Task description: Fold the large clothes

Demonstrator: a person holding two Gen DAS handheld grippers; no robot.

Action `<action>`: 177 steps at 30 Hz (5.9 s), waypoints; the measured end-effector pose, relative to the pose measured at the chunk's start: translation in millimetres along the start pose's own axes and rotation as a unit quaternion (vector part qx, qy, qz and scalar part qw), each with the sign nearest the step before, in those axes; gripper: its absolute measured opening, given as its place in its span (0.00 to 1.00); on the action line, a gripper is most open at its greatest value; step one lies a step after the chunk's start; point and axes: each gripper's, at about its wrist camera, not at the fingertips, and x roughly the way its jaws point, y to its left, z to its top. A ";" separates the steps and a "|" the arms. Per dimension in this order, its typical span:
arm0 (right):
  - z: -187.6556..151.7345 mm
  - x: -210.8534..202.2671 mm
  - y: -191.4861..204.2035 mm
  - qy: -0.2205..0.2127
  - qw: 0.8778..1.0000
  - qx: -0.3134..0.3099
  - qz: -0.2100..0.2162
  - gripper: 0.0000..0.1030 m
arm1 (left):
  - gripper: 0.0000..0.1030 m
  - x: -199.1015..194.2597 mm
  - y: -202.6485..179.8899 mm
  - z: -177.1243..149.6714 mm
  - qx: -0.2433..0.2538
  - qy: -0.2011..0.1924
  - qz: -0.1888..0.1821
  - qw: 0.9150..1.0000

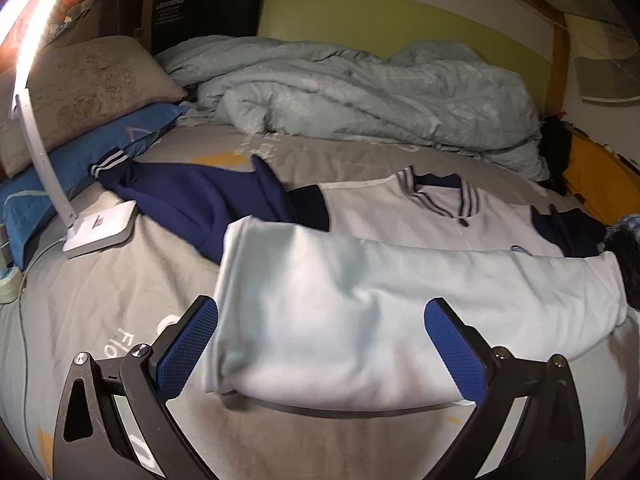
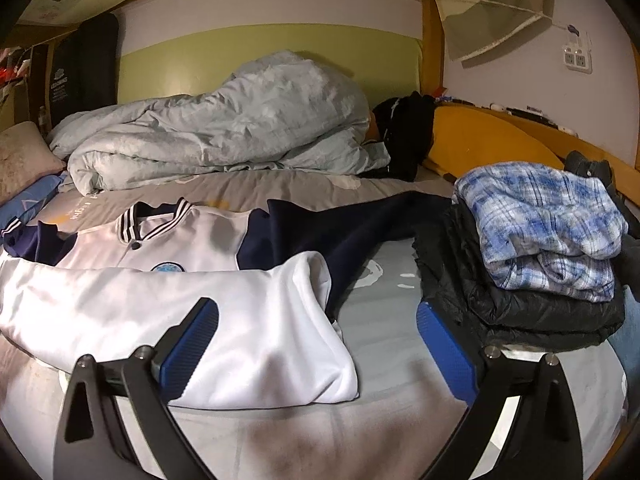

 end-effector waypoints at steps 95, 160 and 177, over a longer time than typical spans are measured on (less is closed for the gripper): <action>26.9 145.6 -78.6 0.148 0.965 0.211 0.042 0.03 | 0.99 53.2 -149.8 -43.6 0.125 -0.025 -0.057 0.990; -15.1 61.9 108.3 0.166 0.955 0.000 0.247 0.04 | 0.99 -26.7 -137.1 -1.0 0.087 -0.131 -0.061 0.986; 23.5 69.6 -33.9 0.110 0.955 0.253 0.110 0.67 | 0.99 -25.4 -143.2 -6.0 0.099 -0.132 -0.079 0.983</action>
